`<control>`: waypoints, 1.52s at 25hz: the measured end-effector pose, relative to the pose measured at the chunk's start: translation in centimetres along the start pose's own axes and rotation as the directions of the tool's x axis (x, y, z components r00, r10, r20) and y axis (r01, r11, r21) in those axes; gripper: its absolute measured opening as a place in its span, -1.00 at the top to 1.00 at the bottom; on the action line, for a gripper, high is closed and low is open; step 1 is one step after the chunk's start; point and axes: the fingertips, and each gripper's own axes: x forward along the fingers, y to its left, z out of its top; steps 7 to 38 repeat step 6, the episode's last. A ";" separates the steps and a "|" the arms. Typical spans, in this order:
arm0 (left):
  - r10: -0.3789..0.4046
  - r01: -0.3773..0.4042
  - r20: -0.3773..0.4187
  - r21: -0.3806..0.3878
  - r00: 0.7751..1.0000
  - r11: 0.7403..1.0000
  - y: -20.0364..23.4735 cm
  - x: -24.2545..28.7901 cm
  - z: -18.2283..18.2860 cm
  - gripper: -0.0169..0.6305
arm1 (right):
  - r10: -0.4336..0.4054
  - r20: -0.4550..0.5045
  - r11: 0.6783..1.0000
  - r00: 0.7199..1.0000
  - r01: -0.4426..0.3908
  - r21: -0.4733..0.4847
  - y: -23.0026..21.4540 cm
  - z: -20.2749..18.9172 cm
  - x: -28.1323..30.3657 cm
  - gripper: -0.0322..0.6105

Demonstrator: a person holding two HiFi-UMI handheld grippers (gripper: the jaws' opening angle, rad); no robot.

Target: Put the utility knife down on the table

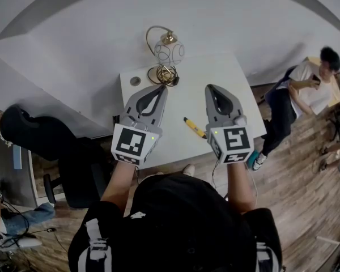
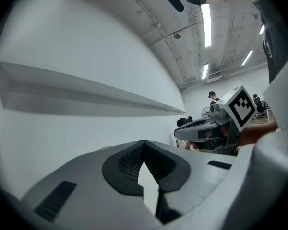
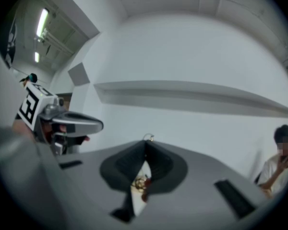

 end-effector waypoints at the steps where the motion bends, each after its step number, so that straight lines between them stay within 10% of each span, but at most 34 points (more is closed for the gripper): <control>1: 0.001 -0.001 -0.001 0.021 1.000 1.000 0.0 0.0 0.0 0.89 | -0.004 -0.004 1.000 1.000 0.004 0.003 0.0 0.1 0.0 0.79; 38: -0.020 0.021 -0.016 0.052 1.000 0.998 -0.8 0.3 0.2 0.89 | 0.015 0.008 1.000 1.000 -0.015 0.005 0.1 0.2 0.1 0.79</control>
